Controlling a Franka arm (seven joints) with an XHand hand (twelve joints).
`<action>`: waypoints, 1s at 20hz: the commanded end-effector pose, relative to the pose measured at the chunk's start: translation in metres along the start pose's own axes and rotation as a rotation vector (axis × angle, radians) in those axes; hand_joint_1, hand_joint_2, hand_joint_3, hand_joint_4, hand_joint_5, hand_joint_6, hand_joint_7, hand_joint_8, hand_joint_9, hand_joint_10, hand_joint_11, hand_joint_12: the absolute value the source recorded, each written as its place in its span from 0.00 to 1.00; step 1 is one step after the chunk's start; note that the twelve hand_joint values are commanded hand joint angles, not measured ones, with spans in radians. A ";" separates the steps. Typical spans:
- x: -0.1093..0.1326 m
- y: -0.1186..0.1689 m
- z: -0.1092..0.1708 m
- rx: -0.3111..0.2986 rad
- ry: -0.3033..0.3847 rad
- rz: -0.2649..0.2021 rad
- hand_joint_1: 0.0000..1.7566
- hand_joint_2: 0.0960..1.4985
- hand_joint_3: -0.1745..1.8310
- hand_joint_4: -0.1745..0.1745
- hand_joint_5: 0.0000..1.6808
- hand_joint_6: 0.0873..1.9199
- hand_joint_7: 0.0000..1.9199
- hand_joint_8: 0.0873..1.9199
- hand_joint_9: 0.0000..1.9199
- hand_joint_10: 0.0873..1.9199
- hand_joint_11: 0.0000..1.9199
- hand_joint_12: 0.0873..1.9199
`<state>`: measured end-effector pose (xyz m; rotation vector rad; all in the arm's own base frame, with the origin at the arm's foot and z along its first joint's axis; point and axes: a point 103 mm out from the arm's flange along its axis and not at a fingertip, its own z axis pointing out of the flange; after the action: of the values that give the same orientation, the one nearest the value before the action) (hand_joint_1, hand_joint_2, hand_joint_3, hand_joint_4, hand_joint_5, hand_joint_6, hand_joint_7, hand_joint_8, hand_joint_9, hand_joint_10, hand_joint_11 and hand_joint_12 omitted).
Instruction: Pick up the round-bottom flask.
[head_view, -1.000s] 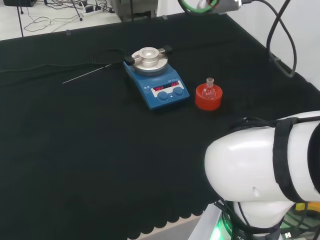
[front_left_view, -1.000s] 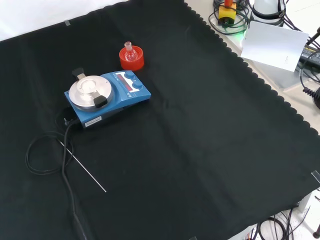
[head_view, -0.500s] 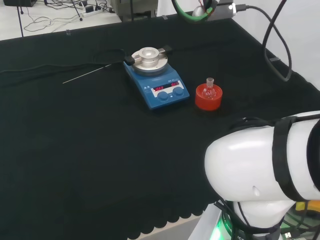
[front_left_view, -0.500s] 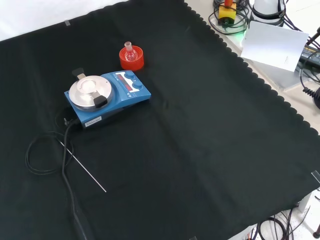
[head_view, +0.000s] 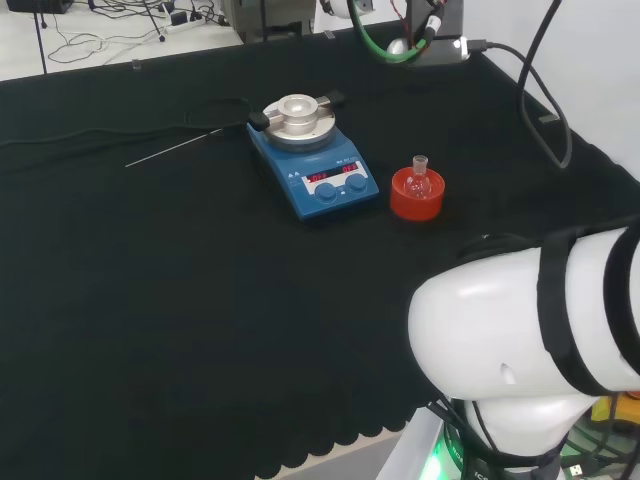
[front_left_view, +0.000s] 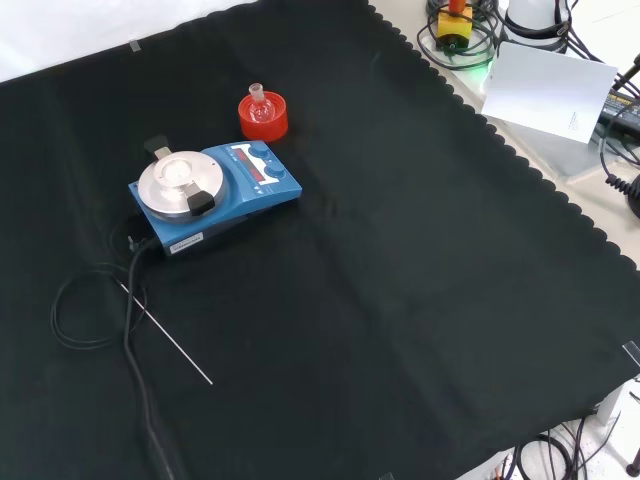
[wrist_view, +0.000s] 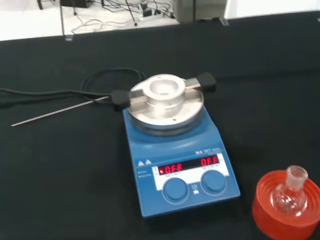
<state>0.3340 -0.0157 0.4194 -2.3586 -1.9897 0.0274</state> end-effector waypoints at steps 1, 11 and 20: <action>-0.032 0.034 0.040 0.027 0.021 0.066 0.07 0.85 0.23 0.40 0.21 0.17 0.01 0.26 0.08 0.34 0.00 0.65; -0.081 0.094 0.083 0.031 0.010 0.122 0.17 0.81 0.21 0.39 0.23 0.18 0.03 0.27 0.10 0.34 0.00 0.67; -0.106 0.118 0.126 0.043 0.029 0.135 0.33 0.70 0.20 0.37 0.26 0.18 0.05 0.28 0.13 0.34 0.00 0.68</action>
<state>0.4135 -0.1090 0.3050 -2.4219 -1.8095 0.0734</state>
